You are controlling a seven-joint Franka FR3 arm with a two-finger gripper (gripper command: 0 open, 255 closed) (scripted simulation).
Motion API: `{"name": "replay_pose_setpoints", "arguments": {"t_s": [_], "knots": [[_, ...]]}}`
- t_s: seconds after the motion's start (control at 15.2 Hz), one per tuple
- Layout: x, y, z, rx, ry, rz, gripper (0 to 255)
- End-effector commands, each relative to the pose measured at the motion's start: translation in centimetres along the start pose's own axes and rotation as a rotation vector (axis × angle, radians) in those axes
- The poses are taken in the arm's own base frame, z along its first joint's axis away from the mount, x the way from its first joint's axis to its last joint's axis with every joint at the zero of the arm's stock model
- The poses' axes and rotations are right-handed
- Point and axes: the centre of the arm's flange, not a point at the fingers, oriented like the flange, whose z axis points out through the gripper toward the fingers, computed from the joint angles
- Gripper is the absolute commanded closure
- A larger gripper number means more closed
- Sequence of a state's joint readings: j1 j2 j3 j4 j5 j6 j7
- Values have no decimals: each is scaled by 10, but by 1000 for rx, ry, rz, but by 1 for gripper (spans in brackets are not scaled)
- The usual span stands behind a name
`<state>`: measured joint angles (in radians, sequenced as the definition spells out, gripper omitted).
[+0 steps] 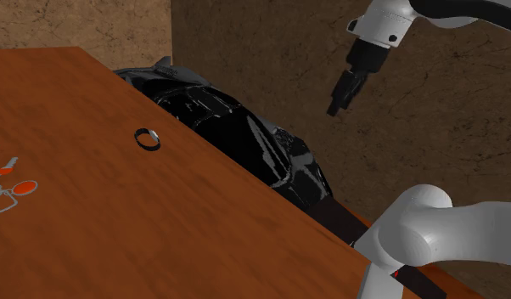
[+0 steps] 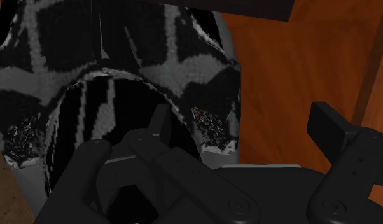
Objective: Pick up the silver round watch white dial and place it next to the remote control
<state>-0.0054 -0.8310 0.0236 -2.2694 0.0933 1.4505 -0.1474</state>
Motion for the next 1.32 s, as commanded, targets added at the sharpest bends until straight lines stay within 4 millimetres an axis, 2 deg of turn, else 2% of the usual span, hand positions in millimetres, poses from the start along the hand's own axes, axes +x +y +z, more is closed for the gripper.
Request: {"name": "replay_pose_setpoints", "arguments": {"t_s": [0.0,1.25], "knots": [[0,0,0,0,0,0,0],[163,-201,46,-100,-5,-17,0]]}}
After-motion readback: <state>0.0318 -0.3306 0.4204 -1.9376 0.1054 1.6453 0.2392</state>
